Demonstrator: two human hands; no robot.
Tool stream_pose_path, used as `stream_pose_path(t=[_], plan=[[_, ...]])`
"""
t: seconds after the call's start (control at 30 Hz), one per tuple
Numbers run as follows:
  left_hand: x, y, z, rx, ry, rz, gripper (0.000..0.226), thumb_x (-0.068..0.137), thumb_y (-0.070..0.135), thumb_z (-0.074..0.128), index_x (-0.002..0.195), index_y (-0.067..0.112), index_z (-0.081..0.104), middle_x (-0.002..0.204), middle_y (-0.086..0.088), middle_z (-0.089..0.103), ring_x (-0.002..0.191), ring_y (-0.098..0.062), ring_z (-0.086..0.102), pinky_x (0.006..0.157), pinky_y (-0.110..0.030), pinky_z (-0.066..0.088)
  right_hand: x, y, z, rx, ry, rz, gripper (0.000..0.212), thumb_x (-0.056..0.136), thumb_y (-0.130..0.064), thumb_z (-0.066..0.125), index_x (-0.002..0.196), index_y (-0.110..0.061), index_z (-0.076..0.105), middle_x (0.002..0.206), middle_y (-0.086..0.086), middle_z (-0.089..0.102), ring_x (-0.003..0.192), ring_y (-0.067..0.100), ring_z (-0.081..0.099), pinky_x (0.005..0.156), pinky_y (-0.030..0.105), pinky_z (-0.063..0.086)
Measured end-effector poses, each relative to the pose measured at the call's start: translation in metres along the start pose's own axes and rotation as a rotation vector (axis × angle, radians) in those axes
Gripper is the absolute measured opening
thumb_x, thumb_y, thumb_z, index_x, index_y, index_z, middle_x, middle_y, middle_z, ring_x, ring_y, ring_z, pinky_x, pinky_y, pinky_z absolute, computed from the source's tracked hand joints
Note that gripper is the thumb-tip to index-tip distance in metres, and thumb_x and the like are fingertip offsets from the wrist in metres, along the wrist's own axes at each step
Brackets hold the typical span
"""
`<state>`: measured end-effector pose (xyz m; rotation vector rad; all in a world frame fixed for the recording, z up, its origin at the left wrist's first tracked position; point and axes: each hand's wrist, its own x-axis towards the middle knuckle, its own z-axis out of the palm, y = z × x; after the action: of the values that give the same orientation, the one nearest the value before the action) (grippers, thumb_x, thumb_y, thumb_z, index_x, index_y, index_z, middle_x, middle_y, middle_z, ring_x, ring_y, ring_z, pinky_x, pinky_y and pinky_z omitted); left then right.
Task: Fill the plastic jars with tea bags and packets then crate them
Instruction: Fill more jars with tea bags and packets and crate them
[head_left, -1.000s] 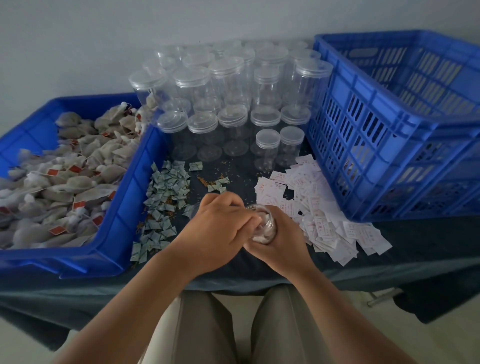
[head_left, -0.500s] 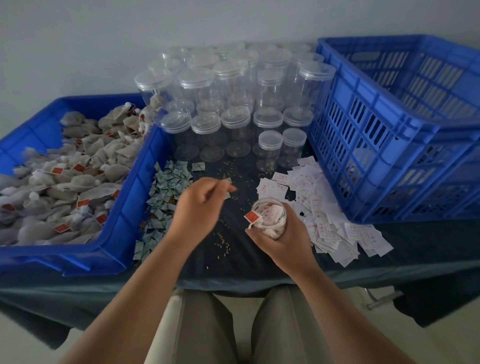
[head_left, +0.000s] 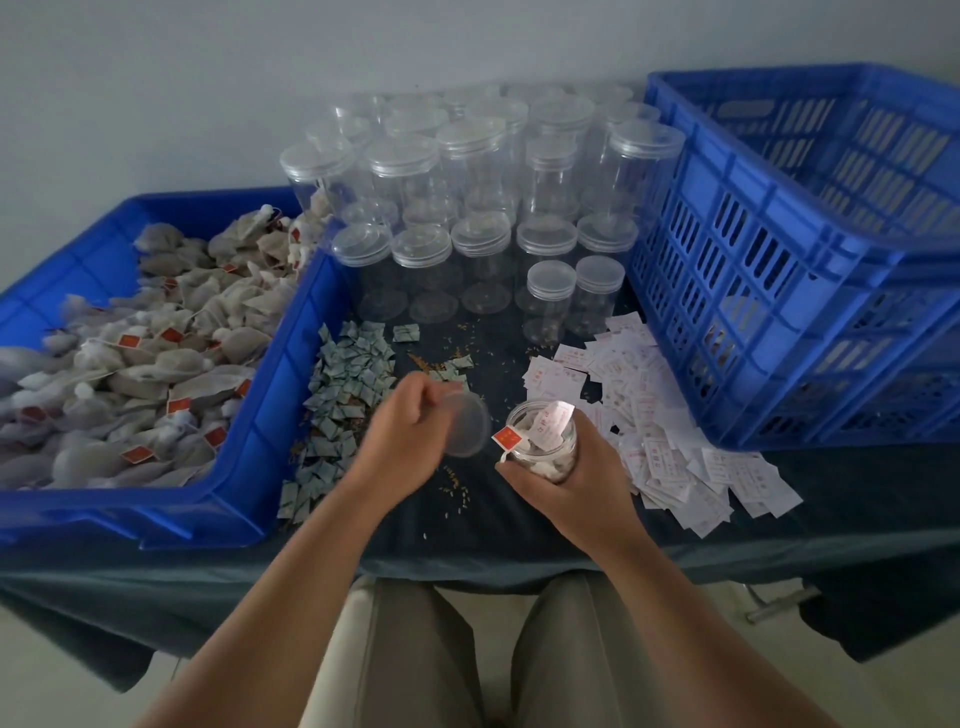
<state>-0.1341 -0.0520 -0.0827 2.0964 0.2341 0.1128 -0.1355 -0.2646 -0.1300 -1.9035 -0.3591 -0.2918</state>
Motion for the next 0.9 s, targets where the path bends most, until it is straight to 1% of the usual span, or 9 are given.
stream_pose_path(t=[0.1,0.23,0.33,0.4,0.53,0.6,0.67,0.83,0.9], plan=[[-0.020,0.024,0.021,-0.462,-0.097,-0.022,0.011,0.093,0.019,0.053,0.093,0.017,0.042,0.117,0.009,0.078,0.094,-0.024,0.076,0.079,-0.047,0.063,0.000,-0.001,0.001,0.008,0.002,0.001,0.046,0.075,-0.062,0.085,0.111,-0.057,0.057,0.105,-0.026,0.072,0.093,0.001,0.072,0.075,0.015,0.055],[-0.034,0.038,0.041,-0.874,-0.048,-0.033,0.026,0.091,0.024,0.062,0.114,0.014,0.056,0.124,-0.001,0.075,0.120,-0.019,0.070,0.099,-0.045,0.058,0.001,0.001,0.001,-0.011,0.048,0.027,0.046,0.074,-0.063,0.084,0.108,-0.048,0.057,0.106,-0.029,0.070,0.092,-0.001,0.071,0.070,0.011,0.053],[-0.035,0.043,0.043,-0.586,0.044,0.098,0.039,0.093,0.055,0.064,0.125,0.033,0.063,0.123,0.018,0.072,0.111,0.000,0.068,0.091,-0.024,0.057,0.000,0.004,0.003,-0.075,0.012,0.022,0.046,0.074,-0.065,0.083,0.106,-0.044,0.056,0.102,-0.026,0.069,0.086,0.001,0.070,0.066,0.016,0.054],[-0.031,0.045,0.042,-0.306,0.043,0.214,0.052,0.088,0.072,0.060,0.128,0.039,0.062,0.123,0.027,0.067,0.116,0.006,0.063,0.092,-0.018,0.052,0.000,0.006,0.005,-0.112,-0.032,0.007,0.045,0.074,-0.061,0.083,0.104,-0.045,0.054,0.098,-0.024,0.069,0.084,0.002,0.070,0.063,0.017,0.053],[-0.029,0.051,0.049,0.147,-0.109,0.404,0.068,0.081,0.073,0.070,0.138,0.047,0.047,0.128,0.030,0.061,0.125,0.011,0.051,0.096,-0.013,0.041,0.001,0.009,0.007,-0.208,-0.081,-0.078,0.037,0.082,-0.059,0.066,0.110,-0.048,0.046,0.085,-0.023,0.061,0.083,-0.004,0.066,0.059,0.012,0.049],[-0.030,0.051,0.055,0.377,-0.105,0.543,0.076,0.081,0.070,0.071,0.145,0.041,0.043,0.132,0.024,0.062,0.124,0.006,0.050,0.098,-0.016,0.042,0.001,0.013,0.009,-0.262,-0.084,-0.114,0.045,0.086,-0.056,0.052,0.124,-0.033,0.047,0.091,-0.032,0.050,0.092,-0.015,0.059,0.068,0.005,0.046],[-0.030,0.052,0.059,0.544,-0.053,0.654,0.080,0.081,0.070,0.068,0.148,0.032,0.045,0.133,0.016,0.064,0.127,-0.007,0.054,0.104,-0.029,0.048,0.001,0.018,0.010,-0.283,-0.087,-0.124,0.044,0.089,-0.053,0.047,0.121,-0.024,0.049,0.089,-0.032,0.044,0.096,-0.019,0.055,0.073,0.002,0.044],[-0.030,0.054,0.062,0.590,-0.080,0.795,0.074,0.085,0.061,0.071,0.149,0.033,0.048,0.129,0.017,0.068,0.122,-0.006,0.061,0.106,-0.032,0.051,0.002,0.019,0.002,-0.275,-0.127,-0.095,0.027,0.083,-0.056,0.043,0.103,-0.037,0.040,0.072,-0.024,0.049,0.065,-0.007,0.058,0.051,0.012,0.038],[-0.028,0.051,0.055,0.406,-0.162,0.779,0.062,0.089,0.047,0.077,0.145,0.030,0.057,0.126,0.018,0.071,0.120,0.000,0.064,0.102,-0.032,0.054,0.002,0.017,-0.004,-0.140,-0.173,-0.098,0.022,0.080,-0.054,0.054,0.099,-0.047,0.044,0.082,-0.028,0.065,0.074,-0.008,0.066,0.053,0.010,0.044]])
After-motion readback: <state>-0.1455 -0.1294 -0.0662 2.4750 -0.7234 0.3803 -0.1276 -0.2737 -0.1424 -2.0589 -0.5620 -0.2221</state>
